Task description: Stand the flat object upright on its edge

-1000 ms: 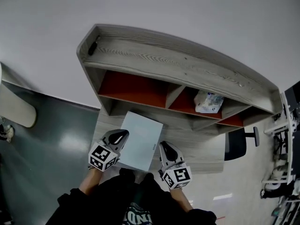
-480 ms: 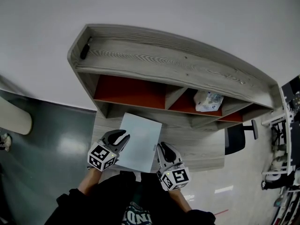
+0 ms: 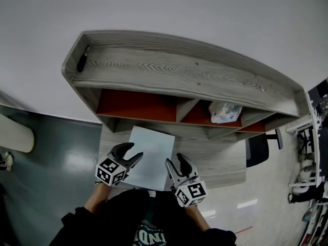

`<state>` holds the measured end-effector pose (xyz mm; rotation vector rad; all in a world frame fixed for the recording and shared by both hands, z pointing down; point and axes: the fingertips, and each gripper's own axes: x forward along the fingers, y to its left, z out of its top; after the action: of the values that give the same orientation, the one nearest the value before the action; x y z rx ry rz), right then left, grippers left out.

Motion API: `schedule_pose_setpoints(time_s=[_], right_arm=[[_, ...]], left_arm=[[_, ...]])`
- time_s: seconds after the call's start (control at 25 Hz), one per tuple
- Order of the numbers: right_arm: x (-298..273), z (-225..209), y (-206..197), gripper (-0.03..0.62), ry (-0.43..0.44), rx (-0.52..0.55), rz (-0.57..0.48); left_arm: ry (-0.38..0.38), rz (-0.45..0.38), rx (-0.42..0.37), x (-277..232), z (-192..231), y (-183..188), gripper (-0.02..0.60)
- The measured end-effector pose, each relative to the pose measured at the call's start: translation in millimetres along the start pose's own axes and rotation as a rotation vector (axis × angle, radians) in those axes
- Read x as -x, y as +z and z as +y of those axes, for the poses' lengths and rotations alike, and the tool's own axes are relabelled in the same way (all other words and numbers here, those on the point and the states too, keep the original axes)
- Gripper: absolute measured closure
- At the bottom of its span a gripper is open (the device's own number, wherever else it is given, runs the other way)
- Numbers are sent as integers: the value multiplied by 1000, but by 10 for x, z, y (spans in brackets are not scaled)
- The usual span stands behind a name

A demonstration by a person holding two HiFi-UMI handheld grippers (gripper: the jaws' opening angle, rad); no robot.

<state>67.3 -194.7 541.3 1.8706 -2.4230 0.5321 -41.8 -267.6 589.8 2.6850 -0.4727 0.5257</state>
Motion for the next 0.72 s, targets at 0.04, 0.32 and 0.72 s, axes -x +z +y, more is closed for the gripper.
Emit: schedule_pose_setpoints(time_s=[0.04,0.32,0.72], right_arm=[[-13,-2,-22,407,3,-6,4],[-100,-85,-240,362,-26,-82,60],[-177,-234,-653,352,-60,-166,160]], left_arm=[[1,4,4,-5,12,-11,365],[1,94,40,-72,124,-309,280],[5,154,115,-157,282,-630,242]])
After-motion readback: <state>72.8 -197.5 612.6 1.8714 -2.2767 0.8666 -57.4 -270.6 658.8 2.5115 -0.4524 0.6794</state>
